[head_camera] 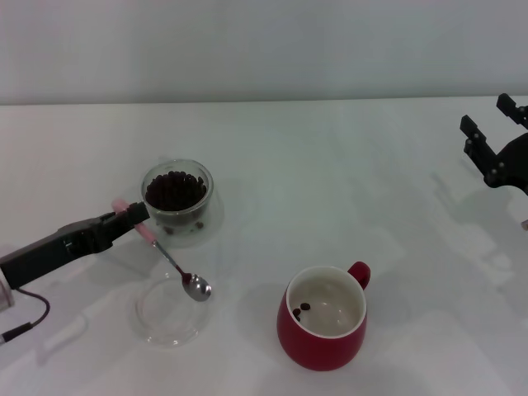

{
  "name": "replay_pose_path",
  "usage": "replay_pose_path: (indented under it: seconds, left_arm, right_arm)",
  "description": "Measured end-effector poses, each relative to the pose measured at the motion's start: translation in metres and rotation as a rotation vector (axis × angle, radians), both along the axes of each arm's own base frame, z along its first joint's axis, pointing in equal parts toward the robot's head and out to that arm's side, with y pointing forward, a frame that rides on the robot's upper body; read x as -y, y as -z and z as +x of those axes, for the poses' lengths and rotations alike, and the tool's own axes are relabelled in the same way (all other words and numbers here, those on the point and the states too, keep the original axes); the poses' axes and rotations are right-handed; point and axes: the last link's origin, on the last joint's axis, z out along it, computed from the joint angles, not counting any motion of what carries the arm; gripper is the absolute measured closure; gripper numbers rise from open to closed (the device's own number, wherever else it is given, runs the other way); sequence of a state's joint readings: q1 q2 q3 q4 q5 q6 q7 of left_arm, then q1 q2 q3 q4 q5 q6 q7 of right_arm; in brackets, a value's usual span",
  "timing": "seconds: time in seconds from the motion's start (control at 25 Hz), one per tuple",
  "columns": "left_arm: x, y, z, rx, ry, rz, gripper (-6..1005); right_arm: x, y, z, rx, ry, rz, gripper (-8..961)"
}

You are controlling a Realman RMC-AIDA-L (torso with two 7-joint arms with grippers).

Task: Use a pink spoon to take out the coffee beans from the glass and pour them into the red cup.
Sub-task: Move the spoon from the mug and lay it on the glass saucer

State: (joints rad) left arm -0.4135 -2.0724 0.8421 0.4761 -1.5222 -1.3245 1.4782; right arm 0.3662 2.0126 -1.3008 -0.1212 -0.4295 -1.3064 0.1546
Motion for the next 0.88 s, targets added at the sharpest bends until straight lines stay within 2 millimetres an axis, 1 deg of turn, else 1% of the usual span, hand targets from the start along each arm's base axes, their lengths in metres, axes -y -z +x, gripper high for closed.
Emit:
replay_pose_path:
  seconds: [0.28, 0.56, 0.72, 0.76, 0.84, 0.88]
  left_arm:
    - [0.003, 0.001, -0.011, -0.024, -0.049, 0.018, 867]
    - [0.005, 0.001, -0.014, -0.024, -0.064, 0.016, 868]
    - [0.005, -0.004, -0.015, -0.02, -0.056, 0.021, 868]
    - [0.005, -0.01, -0.015, -0.003, -0.048, 0.028, 868]
    - [0.005, -0.012, -0.015, 0.001, -0.047, 0.031, 868]
    - [0.006, -0.019, -0.017, 0.011, -0.046, 0.044, 868]
  right_arm:
    - [0.0, 0.001, 0.0, -0.003, 0.002, -0.001, 384]
    - [-0.001, 0.0, -0.001, -0.003, 0.0, 0.002, 384]
    - [-0.001, 0.0, 0.0, -0.002, 0.007, 0.0, 384]
    - [-0.001, 0.0, 0.001, -0.001, 0.01, 0.0, 384]
    - [-0.001, 0.001, 0.001, 0.0, 0.013, -0.001, 384]
    - [-0.001, 0.0, 0.002, -0.001, 0.016, 0.001, 384]
